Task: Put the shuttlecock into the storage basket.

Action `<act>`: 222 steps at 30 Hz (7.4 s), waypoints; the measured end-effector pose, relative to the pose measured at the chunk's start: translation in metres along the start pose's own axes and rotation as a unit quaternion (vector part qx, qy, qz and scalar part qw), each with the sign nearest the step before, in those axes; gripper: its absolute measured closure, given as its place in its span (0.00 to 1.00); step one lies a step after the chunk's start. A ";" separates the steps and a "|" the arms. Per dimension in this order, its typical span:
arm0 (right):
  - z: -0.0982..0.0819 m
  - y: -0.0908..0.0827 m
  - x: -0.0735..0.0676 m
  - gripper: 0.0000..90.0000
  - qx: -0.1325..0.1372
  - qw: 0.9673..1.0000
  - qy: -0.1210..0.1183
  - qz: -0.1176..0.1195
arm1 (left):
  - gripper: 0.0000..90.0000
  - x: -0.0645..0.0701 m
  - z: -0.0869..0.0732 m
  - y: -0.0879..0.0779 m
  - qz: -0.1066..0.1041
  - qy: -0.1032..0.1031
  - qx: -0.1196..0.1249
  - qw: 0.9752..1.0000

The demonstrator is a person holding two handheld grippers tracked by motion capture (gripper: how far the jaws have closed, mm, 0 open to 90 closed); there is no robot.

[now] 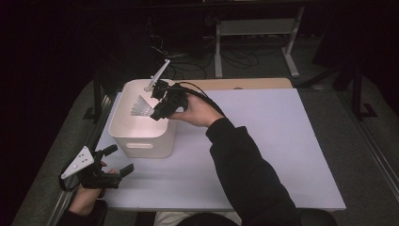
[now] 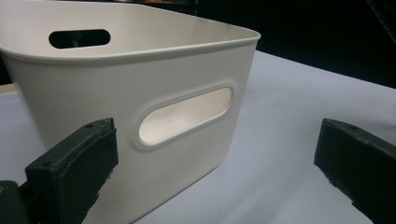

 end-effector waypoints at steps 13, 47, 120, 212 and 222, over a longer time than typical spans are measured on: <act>-0.003 0.010 -0.001 0.71 -0.005 1.000 0.003 0.008 | 0.00 0.000 0.000 0.000 -0.001 0.000 -0.001 1.000; -0.027 0.040 -0.004 0.71 -0.031 0.999 0.023 0.032 | 0.00 0.000 -0.001 0.000 -0.001 0.001 -0.004 1.000; -0.031 -0.039 0.026 0.00 0.068 0.994 0.058 -0.068 | 0.00 -0.001 -0.002 0.000 0.003 0.000 -0.008 1.000; -0.174 -0.120 0.030 0.00 0.110 0.976 0.141 -0.127 | 0.00 -0.002 -0.004 0.000 0.010 0.000 -0.014 1.000; -0.187 -0.129 0.026 0.00 0.112 0.974 0.146 -0.133 | 0.00 -0.002 -0.004 0.001 0.011 0.000 -0.014 1.000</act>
Point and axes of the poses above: each handheld gripper's, and its own axes: y roughly forward along the jaws, z roughly out of its top, x roughly to its right, the point moved 9 cm from there along y, roughly forward along the jaws, and after that the axes turned 10 degrees about x, right-handed, at the moved point
